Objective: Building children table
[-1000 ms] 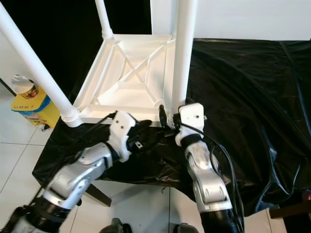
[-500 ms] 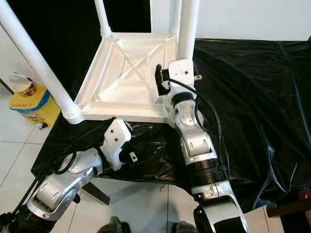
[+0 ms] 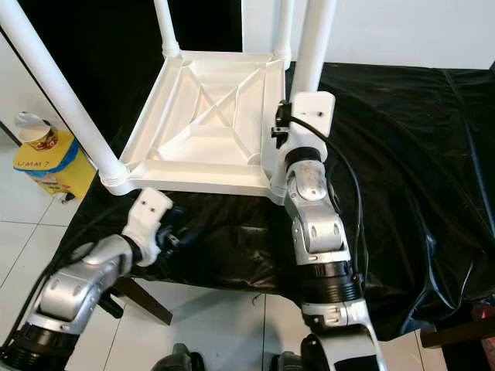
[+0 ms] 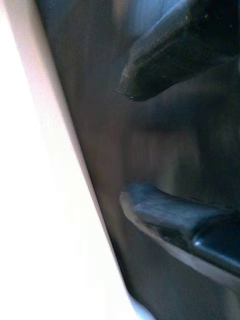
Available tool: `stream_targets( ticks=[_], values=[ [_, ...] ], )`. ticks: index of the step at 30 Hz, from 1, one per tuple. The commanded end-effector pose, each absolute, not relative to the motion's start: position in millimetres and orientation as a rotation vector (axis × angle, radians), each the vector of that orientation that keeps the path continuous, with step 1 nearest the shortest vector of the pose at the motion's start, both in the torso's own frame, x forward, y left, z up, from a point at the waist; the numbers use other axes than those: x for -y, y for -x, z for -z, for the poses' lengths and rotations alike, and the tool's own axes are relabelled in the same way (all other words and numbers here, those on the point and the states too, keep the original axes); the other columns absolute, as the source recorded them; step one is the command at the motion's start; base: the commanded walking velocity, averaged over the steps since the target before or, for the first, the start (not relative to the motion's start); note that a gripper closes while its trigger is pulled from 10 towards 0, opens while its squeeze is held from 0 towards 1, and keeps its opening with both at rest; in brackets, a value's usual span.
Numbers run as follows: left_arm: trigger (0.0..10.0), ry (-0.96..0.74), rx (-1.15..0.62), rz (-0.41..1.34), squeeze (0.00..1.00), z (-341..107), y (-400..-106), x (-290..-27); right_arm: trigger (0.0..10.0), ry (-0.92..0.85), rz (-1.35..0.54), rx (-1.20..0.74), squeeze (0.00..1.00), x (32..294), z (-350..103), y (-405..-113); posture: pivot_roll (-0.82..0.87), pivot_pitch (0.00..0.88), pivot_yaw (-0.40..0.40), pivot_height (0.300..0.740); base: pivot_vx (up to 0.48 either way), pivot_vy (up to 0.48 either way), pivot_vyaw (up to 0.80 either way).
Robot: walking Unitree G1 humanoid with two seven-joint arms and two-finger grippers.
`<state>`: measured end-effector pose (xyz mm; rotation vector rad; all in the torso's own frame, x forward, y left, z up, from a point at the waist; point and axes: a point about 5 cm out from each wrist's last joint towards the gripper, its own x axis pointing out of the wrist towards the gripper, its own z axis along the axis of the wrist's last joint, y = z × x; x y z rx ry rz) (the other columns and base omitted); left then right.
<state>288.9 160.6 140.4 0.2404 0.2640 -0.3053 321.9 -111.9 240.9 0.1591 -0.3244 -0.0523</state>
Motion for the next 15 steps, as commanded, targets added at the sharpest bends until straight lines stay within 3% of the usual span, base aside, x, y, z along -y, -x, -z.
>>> stream_targets(
  ticks=[1,4,6,9,15],
  values=[
    [10.0,-0.251,-0.304,0.145,0.0,-138.2,-295.3,-183.2,10.0,-0.371,0.017,0.364,0.0,115.4,-253.2,-311.3,0.04,0.086,0.0,0.74,0.0,0.0,0.0],
    [10.0,-0.256,-0.316,0.117,0.0,-138.7,-298.7,-189.2,10.0,-0.431,0.009,0.371,0.0,118.4,-256.0,-307.6,0.03,0.087,0.005,0.74,0.0,0.0,0.0],
    [10.0,-0.29,-0.351,0.092,0.0,-139.1,-306.3,-197.6,10.0,-0.597,-0.006,0.356,0.0,128.4,-254.6,-300.8,0.02,0.09,0.019,0.74,0.0,0.0,0.0],
    [10.0,-0.321,-0.373,0.072,0.0,-139.2,-312.2,-202.3,10.0,-0.712,0.007,0.332,0.0,140.2,-248.7,-295.8,0.01,0.093,0.029,0.74,0.0,0.0,0.0],
    [10.0,-0.35,-0.353,0.01,0.0,-145.6,-331.1,-206.7,10.0,-0.841,0.011,0.272,0.0,156.5,-230.2,-286.9,0.0,0.096,0.041,0.74,0.0,0.0,0.0]
  ],
)
